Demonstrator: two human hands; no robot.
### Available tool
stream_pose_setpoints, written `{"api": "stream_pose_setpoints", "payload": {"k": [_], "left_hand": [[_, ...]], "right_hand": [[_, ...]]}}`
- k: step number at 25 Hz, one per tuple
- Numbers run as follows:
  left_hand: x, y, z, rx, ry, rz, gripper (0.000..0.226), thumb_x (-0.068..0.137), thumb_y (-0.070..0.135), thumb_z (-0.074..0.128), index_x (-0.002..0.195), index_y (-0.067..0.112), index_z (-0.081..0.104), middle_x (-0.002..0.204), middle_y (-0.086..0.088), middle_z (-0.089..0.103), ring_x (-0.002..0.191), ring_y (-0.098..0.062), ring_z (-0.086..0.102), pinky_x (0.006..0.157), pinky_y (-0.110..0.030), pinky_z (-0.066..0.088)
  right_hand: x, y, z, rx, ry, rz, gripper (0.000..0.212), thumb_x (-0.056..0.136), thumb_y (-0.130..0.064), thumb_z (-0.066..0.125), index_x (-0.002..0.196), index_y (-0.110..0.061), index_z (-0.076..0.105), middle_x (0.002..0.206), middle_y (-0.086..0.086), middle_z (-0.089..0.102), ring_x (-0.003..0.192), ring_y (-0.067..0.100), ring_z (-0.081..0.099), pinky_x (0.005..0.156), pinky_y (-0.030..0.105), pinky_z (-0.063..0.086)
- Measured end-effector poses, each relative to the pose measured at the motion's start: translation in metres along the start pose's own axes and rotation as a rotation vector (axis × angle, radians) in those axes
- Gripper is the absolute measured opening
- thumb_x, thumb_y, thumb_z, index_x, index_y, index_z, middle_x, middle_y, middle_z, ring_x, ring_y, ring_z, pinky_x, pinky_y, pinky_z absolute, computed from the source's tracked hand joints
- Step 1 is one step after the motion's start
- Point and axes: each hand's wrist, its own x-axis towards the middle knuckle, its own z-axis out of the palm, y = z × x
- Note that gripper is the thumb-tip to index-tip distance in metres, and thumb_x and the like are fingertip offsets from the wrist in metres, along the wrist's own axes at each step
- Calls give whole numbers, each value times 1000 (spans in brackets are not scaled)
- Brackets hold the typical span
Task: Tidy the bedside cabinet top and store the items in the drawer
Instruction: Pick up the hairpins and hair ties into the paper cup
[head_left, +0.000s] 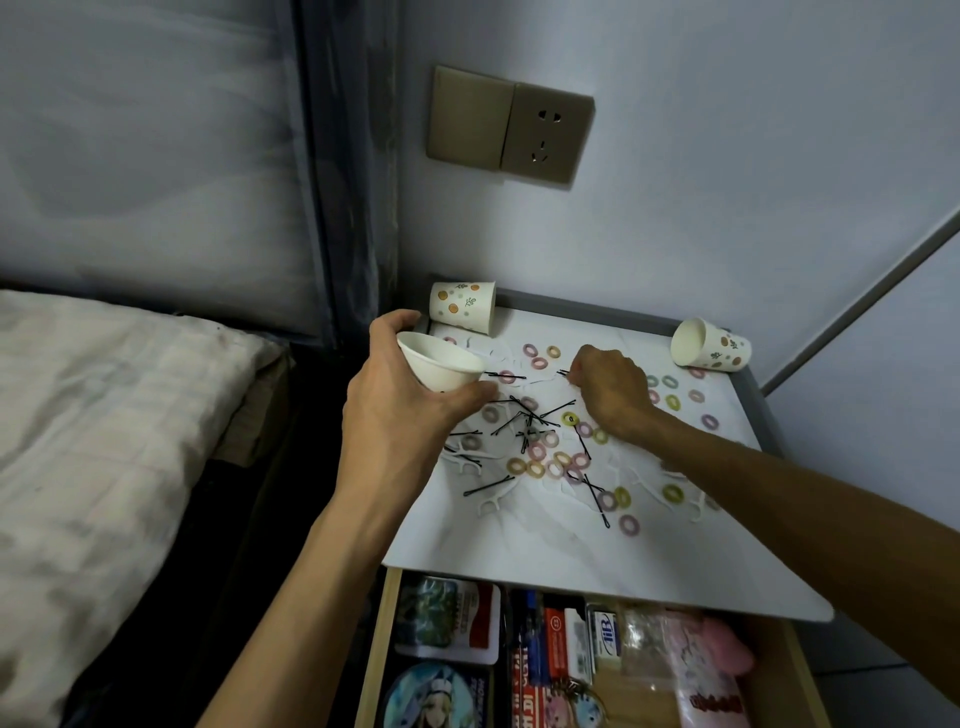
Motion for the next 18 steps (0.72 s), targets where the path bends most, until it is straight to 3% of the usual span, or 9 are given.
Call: {"api": "stream_pose_setpoints", "payload": {"k": [3,7,9,13,18], "left_hand": [[1,1,-1,-4,2,0,87,62,38,88,135,29,41,113,6,57,98,-14,58,82,-38,57],[1,0,-1,-8,8,-7,88,61,38,88,135,30,42,112,5,58,98,-16,59,81,-42,57],[1,0,-1,-3,11,-8,89,60,39,88,135,29,42,112,5,58,98,-16,59,81,-39,57],[3,-3,-2,8,16,3,89,61,39,88,136,28,42,112,6,58,97,-12,57,69,-13,45],[4,-5,-3,13,10,5,88,63,38,88,136,28,41,110,8,56,95,-11,56,70,-16,45]], "right_hand": [[5,5,-16,72,40,-55,12,89,-11,62,97,-8,71,93,13,72,85,30,66,71,33,50],[7,-21,-31,365,-49,-261,18,82,-16,75,99,-10,76,92,3,75,82,14,67,70,15,45],[11,-38,-22,284,-55,-340,18,81,-23,76,97,-14,77,91,2,75,84,16,68,71,20,43],[16,-50,-3,129,-70,-379,12,83,-25,73,93,-19,77,90,1,74,87,19,66,68,25,38],[15,-46,-3,190,-96,-310,11,82,-24,75,91,-18,75,91,-1,71,87,18,63,67,25,35]]}}
